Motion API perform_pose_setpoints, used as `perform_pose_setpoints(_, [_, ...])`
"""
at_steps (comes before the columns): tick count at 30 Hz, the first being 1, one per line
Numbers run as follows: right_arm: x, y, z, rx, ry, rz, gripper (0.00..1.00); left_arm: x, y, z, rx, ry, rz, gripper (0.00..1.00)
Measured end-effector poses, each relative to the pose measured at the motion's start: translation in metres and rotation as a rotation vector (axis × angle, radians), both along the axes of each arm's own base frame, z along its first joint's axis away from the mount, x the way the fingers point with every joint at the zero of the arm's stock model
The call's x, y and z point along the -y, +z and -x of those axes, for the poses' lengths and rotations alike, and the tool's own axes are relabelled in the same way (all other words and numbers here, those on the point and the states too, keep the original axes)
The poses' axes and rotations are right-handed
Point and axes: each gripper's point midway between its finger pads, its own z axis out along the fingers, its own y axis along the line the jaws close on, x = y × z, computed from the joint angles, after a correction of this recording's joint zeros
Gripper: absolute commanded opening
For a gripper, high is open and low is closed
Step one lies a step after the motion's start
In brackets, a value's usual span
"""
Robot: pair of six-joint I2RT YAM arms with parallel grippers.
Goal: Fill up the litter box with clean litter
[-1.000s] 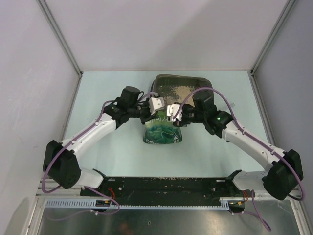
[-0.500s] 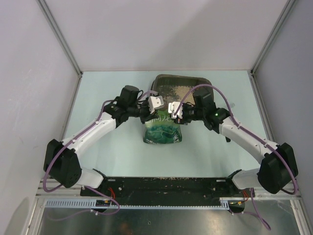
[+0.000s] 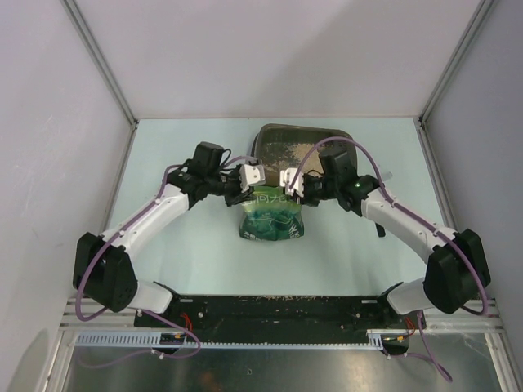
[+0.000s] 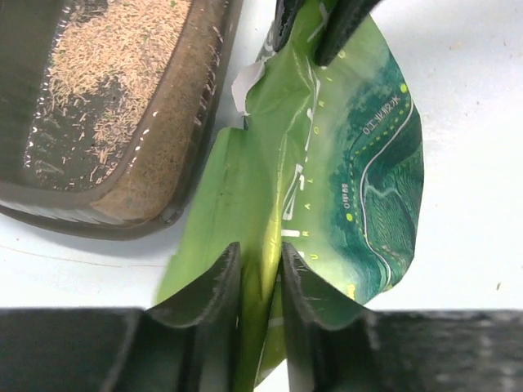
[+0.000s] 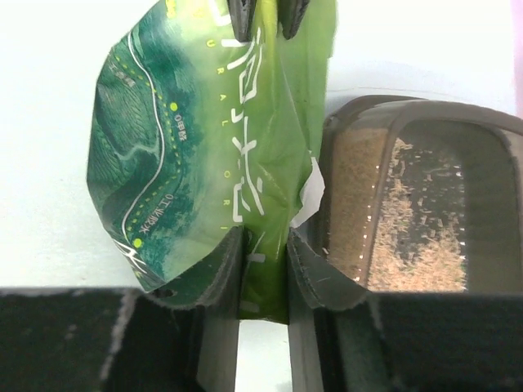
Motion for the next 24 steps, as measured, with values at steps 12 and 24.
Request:
perform_pose_setpoints(12, [0.004,0.009,0.006,-0.37,-0.044,-0.088,0.0,-0.002,0.004,0.011,-0.092,-0.067,0.032,0.0])
perform_pose_setpoints(24, [0.024,0.01,0.003,-0.725,-0.225,-0.202,0.0,-0.003,0.014,0.016,-0.253,-0.022,0.127,0.35])
